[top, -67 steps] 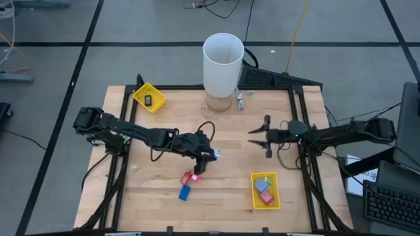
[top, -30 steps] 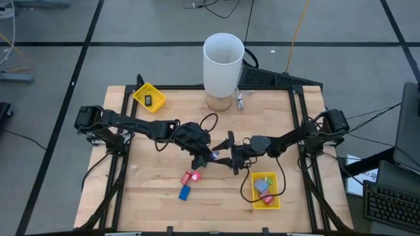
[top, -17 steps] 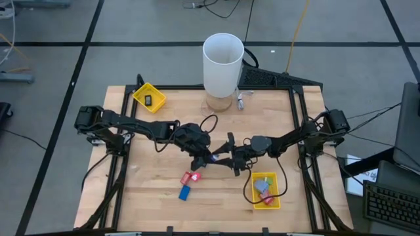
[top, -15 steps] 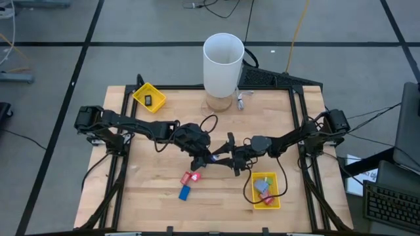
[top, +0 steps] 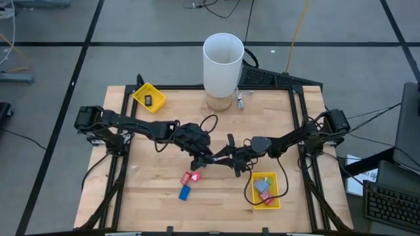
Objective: Pick & Place Office items
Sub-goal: Put the violet charger adapter into the bottom yellow bin
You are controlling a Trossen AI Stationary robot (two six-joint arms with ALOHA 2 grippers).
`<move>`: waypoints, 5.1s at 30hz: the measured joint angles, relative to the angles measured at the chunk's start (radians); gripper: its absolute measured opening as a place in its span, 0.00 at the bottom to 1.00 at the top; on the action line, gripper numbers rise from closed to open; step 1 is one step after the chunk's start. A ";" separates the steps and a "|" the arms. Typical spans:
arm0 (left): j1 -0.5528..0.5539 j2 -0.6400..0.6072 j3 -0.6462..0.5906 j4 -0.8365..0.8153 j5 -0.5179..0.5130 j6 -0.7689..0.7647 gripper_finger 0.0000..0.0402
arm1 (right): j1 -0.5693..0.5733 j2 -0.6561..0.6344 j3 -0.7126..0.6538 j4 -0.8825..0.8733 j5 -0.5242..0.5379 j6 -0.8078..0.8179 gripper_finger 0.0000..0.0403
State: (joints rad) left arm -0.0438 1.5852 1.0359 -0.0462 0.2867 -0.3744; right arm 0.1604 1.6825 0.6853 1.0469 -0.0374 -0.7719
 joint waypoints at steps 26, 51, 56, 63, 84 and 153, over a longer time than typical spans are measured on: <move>-0.071 -0.001 -0.007 -0.073 -0.267 -0.042 0.34 | -0.021 -0.009 0.001 -0.068 0.116 0.302 0.14; -0.073 -0.001 -0.011 -0.107 -0.394 -0.047 0.65 | -0.096 0.119 0.000 -0.400 -0.013 0.663 0.76; -0.073 -0.001 -0.011 -0.107 -0.394 -0.041 0.62 | -0.123 0.145 0.000 -0.392 -0.016 0.662 0.69; -0.073 -0.001 -0.011 -0.107 -0.394 0.007 0.60 | -0.135 0.145 0.000 -0.406 -0.042 0.649 0.48; -0.087 -0.151 -0.030 -0.165 -0.469 0.166 0.64 | -0.135 -0.315 -0.054 -0.662 -0.098 0.603 0.30; -0.114 -1.361 -0.920 0.073 -0.751 0.344 0.67 | 0.385 -1.152 -0.545 -0.663 -0.049 1.067 0.30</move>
State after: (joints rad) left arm -0.1577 0.2241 0.1158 0.0265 -0.4641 -0.0304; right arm 0.5456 0.5308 0.1402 0.3843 -0.0859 0.2947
